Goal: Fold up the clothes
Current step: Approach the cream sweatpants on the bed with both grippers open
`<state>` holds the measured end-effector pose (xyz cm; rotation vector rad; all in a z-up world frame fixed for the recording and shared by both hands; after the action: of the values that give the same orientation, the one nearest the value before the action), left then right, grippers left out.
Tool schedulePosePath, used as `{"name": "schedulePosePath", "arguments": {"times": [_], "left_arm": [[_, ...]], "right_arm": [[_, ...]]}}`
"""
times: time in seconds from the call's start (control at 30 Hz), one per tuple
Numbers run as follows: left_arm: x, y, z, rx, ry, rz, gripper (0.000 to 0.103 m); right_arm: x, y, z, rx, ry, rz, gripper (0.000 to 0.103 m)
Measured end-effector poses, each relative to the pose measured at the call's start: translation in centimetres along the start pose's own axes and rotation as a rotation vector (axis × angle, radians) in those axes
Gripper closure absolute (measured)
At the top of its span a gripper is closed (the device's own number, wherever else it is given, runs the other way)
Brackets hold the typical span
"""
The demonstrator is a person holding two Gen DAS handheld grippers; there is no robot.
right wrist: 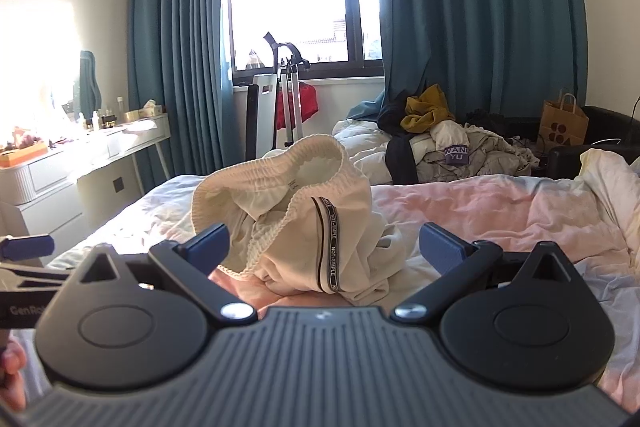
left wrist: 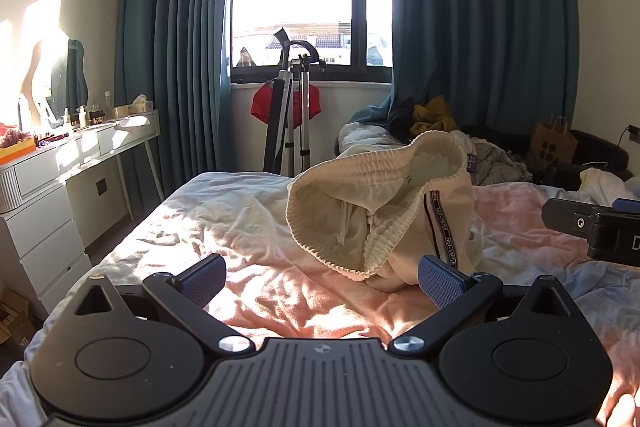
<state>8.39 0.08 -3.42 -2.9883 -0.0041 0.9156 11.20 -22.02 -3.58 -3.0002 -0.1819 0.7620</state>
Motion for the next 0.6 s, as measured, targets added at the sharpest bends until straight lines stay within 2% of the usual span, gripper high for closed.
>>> {"name": "schedulePosePath", "arguments": {"times": [0.13, 0.23, 0.37, 0.6], "left_arm": [[0.5, -0.4, 0.1, 0.013, 0.012, 0.008, 0.000], [1.4, -1.1, 0.9, 0.031, 0.011, -0.024, 0.000], [2.1, -1.1, 1.3, 0.025, -0.003, 0.007, 0.000], [2.8, -0.8, 1.6, 0.026, -0.013, 0.014, 0.000]], "right_arm": [[0.2, 0.2, 0.3, 0.006, 0.002, 0.005, 0.000], [0.3, 0.3, 0.6, 0.011, 0.003, 0.009, 0.000], [0.7, 0.6, 1.1, 0.016, -0.001, 0.006, 0.000], [1.0, 0.7, 1.7, 0.008, -0.005, -0.002, 0.000]]}}
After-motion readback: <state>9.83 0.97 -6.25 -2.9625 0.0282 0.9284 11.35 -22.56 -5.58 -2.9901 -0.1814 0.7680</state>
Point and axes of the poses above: each gripper's, at about its wrist camera, not at the fingertips, and x roughly the way its jaws point, y to its right, z to its underside, the point moved 9 cm from there along x, roughly the way its jaws point, and after that the axes turned 12 degrees about -y, right-handed, at the moved point
